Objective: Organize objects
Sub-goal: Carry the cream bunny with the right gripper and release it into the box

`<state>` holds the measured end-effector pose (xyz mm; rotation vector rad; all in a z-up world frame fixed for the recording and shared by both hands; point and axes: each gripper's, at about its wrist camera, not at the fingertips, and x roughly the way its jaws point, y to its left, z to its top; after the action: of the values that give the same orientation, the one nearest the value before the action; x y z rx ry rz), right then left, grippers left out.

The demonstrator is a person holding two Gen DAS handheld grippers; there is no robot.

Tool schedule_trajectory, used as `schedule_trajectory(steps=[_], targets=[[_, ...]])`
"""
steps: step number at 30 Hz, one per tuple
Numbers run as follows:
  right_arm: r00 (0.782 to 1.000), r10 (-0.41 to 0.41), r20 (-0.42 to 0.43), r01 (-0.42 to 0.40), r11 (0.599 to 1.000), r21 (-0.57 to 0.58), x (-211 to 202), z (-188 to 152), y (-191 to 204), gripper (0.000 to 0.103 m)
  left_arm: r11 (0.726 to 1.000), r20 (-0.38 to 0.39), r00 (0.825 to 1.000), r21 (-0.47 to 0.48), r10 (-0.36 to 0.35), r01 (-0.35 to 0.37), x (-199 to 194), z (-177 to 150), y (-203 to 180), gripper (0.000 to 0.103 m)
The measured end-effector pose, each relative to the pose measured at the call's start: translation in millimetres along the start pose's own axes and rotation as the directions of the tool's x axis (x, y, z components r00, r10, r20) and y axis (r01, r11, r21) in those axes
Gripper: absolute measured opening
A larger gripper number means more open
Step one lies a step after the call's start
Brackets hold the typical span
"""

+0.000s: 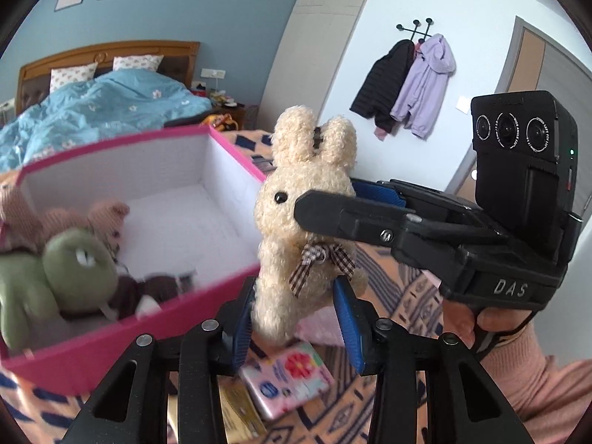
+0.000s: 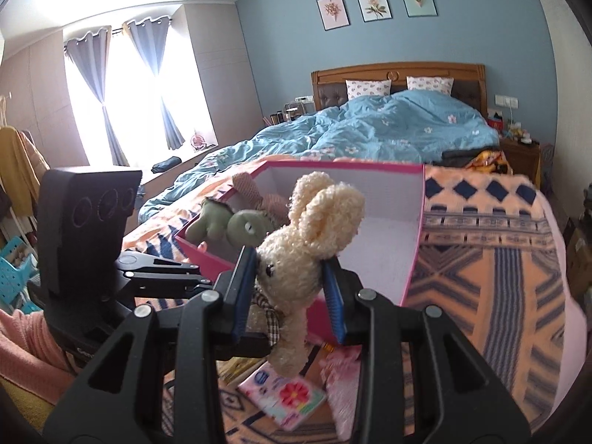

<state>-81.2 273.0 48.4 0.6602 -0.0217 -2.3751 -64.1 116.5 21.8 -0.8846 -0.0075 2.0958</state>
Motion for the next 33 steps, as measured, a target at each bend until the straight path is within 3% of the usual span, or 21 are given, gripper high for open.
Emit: schedule_trajectory(steps=[8,23,29,33], targets=[[0.999,-0.020,-0.026,0.019,0.999,-0.038,30,19,-12,0.038,0.997,0.006,0.997,0.022,0.079,-0.080,14,30,12,0.040],[0.990,-0.042,-0.131,0.041,0.999,-0.014,82,22,-46,0.038,0.992,-0.086,0.990,-0.045,0.116,-0.120,58,40,46,0.040],[0.972,-0.138,-0.192,0.132,0.990,-0.044,96,11,-52,0.041,0.986,-0.135,0.979,-0.050,0.149,-0.157,74,32,48,0.040],[0.956,-0.236,-0.173,0.228,0.972,-0.063,90,8,-55,0.054,0.985,-0.139,0.979,-0.068,0.146,-0.157,75,28,49,0.041]])
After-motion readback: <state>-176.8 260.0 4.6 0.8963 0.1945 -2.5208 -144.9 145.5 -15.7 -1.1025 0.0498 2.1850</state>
